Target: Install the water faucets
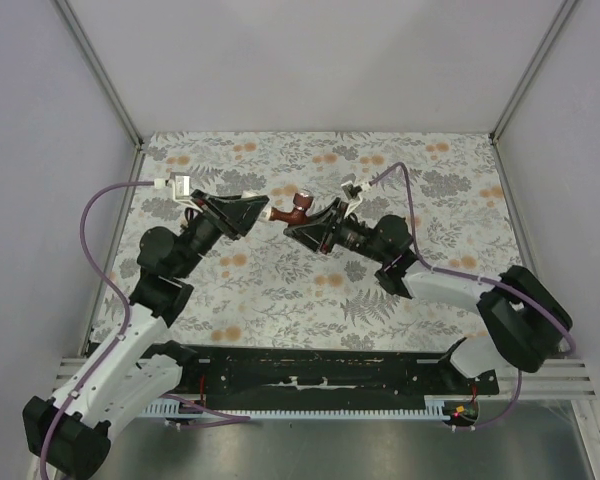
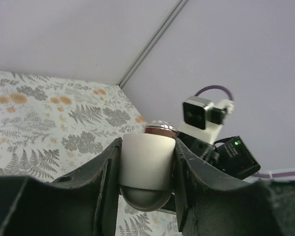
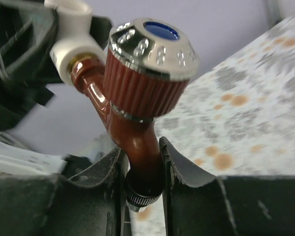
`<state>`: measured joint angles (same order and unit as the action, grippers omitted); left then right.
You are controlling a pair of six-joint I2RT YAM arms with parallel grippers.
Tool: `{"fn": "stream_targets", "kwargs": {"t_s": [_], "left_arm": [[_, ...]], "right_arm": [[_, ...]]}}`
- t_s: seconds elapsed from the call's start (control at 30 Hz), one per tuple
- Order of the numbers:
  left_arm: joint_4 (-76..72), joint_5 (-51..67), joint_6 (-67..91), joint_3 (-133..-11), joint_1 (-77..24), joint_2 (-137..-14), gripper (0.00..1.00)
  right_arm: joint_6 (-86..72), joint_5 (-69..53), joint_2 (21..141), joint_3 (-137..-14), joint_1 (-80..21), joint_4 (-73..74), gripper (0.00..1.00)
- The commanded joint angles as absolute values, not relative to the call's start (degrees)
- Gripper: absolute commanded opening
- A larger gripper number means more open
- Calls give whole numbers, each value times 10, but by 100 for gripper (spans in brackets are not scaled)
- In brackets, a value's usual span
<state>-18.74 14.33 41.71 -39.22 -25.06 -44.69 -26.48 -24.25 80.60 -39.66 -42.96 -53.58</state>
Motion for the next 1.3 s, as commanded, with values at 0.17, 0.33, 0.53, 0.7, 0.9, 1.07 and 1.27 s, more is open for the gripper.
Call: {"fn": "stream_targets", "kwargs": {"t_s": [0.17,0.33,0.53,0.7,0.9,1.07,1.27], "left_arm": [[-425,191,428,-324,-252,-448,2],[-377,157,412,-316,-252,-439,2],[-285,75,410,-317,-251,-412,2],[-179,24,420,-351,-251,-400,2],[-115,2,486,-373,-251,-397,2],[-105,6,571,-384,-251,-410,2],[-107,39,649,-403,-251,-426,2]], "right_arm": [[-856,-352,978,-448,-376,-846,0],[-798,-359,955,-433,-366,-789,35],[-712,-381,905,-415,-340,-706,98],[-530,-380,816,-408,-322,-564,98],[-188,-292,675,-395,-341,-354,98],[-35,-298,634,-367,-367,-352,98],[68,-299,613,-338,-412,-389,98]]}}
